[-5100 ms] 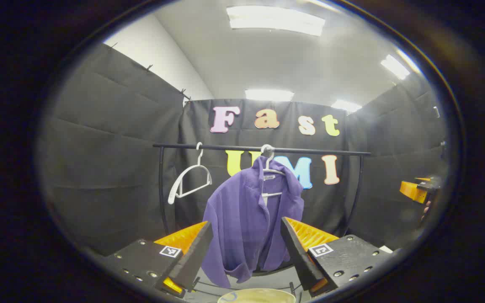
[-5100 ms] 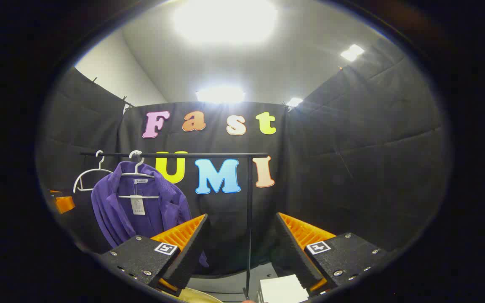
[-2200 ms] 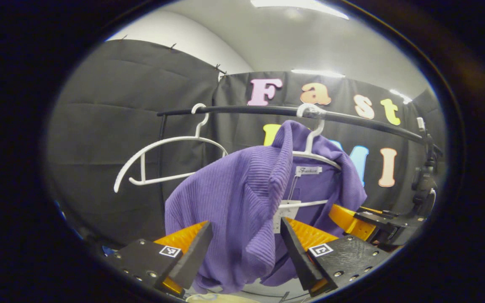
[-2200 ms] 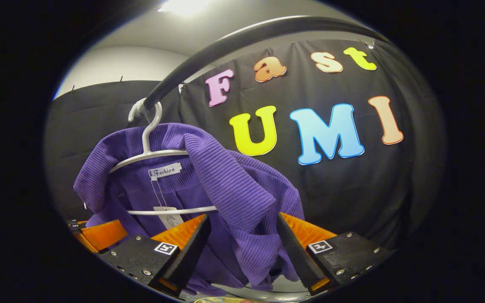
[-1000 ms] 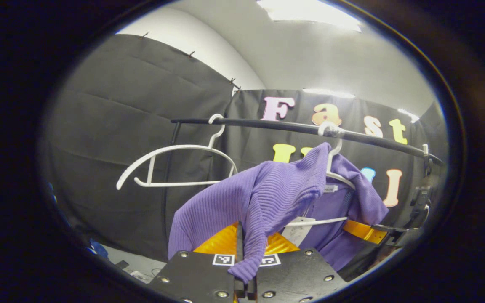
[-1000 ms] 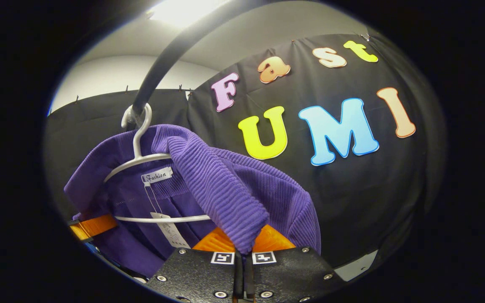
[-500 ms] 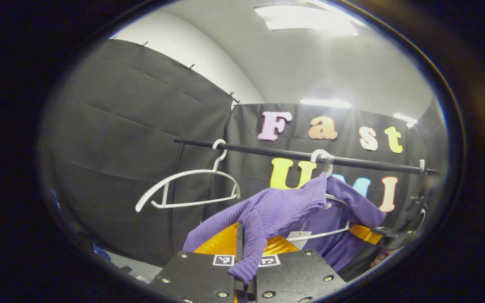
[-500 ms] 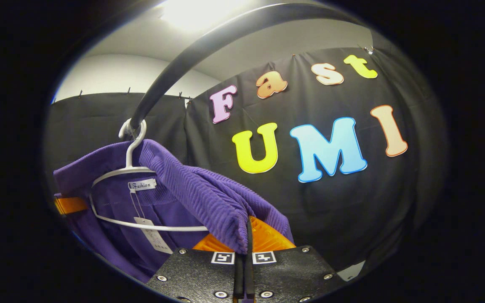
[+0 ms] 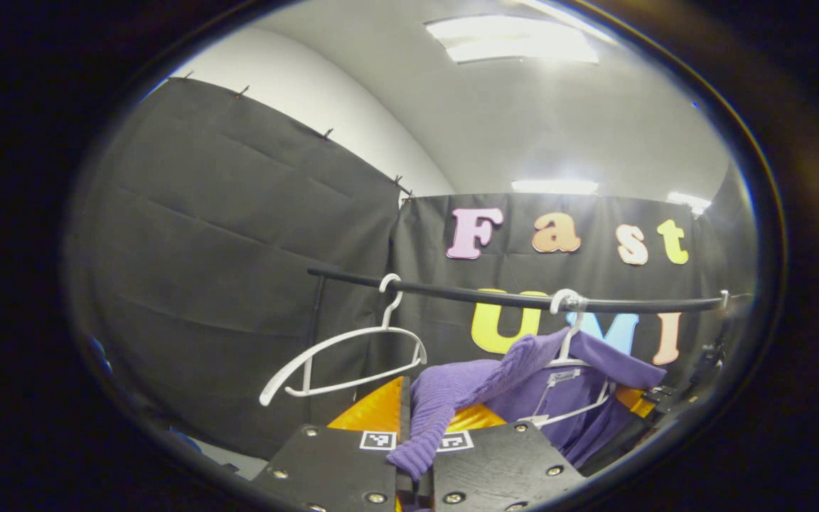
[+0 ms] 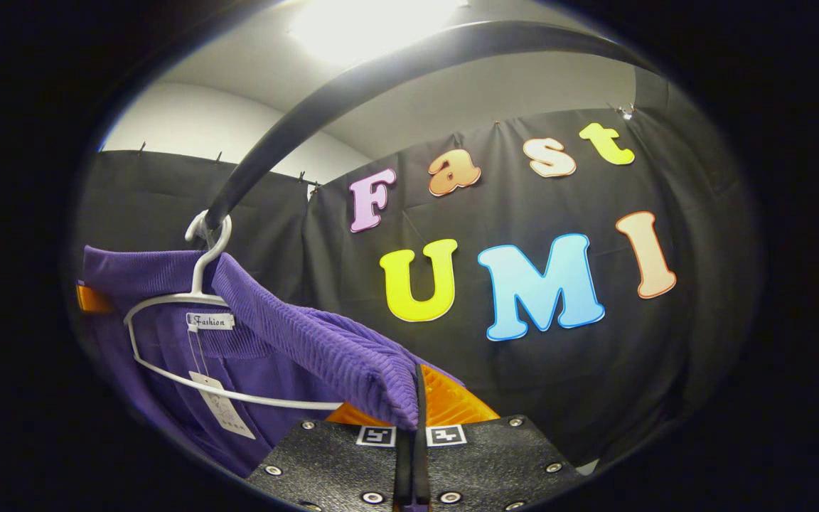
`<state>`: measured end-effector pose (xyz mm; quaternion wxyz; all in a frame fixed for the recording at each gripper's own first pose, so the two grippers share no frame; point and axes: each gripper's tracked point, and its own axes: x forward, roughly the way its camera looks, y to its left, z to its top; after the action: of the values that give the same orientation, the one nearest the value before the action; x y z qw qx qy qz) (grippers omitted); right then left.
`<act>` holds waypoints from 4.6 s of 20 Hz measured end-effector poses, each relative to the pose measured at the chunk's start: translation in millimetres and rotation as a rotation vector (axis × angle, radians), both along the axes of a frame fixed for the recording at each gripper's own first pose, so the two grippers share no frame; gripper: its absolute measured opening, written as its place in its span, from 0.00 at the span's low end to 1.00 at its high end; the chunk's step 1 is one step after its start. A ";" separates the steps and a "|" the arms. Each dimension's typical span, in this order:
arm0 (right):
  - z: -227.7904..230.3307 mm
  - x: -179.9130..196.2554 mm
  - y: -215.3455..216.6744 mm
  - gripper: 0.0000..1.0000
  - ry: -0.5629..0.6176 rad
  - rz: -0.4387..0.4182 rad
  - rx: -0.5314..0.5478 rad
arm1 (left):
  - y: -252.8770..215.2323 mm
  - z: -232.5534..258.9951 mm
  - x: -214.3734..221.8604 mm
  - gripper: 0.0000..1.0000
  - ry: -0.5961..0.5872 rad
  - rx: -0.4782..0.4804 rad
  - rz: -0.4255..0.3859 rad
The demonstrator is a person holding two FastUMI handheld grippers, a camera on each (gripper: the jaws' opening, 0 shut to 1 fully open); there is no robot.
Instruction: Grasp the clothes on the hanger with both hands and then place them into the laundry hamper below.
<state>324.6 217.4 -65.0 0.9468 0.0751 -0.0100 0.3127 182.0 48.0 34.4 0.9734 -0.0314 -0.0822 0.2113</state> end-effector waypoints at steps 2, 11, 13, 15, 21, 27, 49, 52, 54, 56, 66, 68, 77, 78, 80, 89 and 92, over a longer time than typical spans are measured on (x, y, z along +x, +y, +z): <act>0.9 1.6 1.6 0.01 -0.033 -0.017 -0.010 | 11.2 -0.5 6.5 0.00 0.001 -0.002 -0.022; 5.0 4.2 17.6 0.02 -0.084 0.013 -0.033 | 41.4 23.7 20.4 0.00 0.069 0.074 -0.097; 9.0 3.1 21.4 0.02 -0.116 0.014 -0.044 | 47.7 26.2 21.5 0.00 0.102 0.104 -0.111; 12.9 -6.1 24.9 0.00 -0.147 0.021 -0.061 | 52.8 30.1 20.2 0.00 0.144 0.146 -0.116; 11.1 -24.4 35.0 0.02 -0.145 0.027 -0.078 | 61.9 30.9 12.7 0.00 0.223 0.214 -0.136; 15.2 -28.9 39.1 0.02 -0.163 0.001 -0.125 | 90.1 12.5 13.0 0.00 0.276 0.167 -0.230; 27.9 -38.8 -0.9 0.03 -0.089 -0.334 -0.214 | 62.0 -109.5 59.7 0.00 0.178 -0.040 -0.555; 28.7 -36.2 -14.1 0.03 -0.099 -0.349 -0.216 | 40.8 -118.4 64.7 0.00 0.172 -0.046 -0.540; 26.9 -33.2 -24.5 0.03 -0.106 -0.359 -0.227 | 25.9 -121.7 67.5 0.00 0.174 -0.078 -0.545; 21.0 -28.2 -35.6 0.03 -0.095 -0.366 -0.231 | 10.9 -127.8 70.8 0.00 0.177 -0.092 -0.551; -23.7 0.2 -92.9 0.03 -0.034 -0.352 -0.229 | -52.6 -140.7 93.0 0.00 0.217 -0.032 -0.488; -34.9 2.8 -97.5 0.03 -0.056 -0.325 -0.270 | -62.8 -147.6 93.5 0.00 0.229 -0.047 -0.454; -112.7 4.1 -150.1 0.03 0.126 -0.273 -0.263 | -117.7 -185.1 96.6 0.00 0.291 -0.118 -0.385; -119.6 -2.5 -152.6 0.04 0.146 -0.265 -0.262 | -119.8 -190.6 93.6 0.00 0.305 -0.117 -0.382; -129.9 -15.9 -153.6 0.03 0.184 -0.245 -0.256 | -122.5 -198.4 84.8 0.00 0.332 -0.128 -0.376; -160.5 -84.9 -153.9 0.04 0.327 -0.201 -0.230 | -104.4 -228.0 3.1 0.00 0.422 -0.163 -0.336; -169.0 -121.5 -150.3 0.04 0.359 -0.197 -0.272 | -90.3 -234.7 -21.6 0.05 0.454 -0.154 -0.354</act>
<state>203.1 67.0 -233.9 0.9607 0.0001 0.1935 0.1991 160.3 -42.3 -200.4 0.9834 -0.0710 0.1606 0.0453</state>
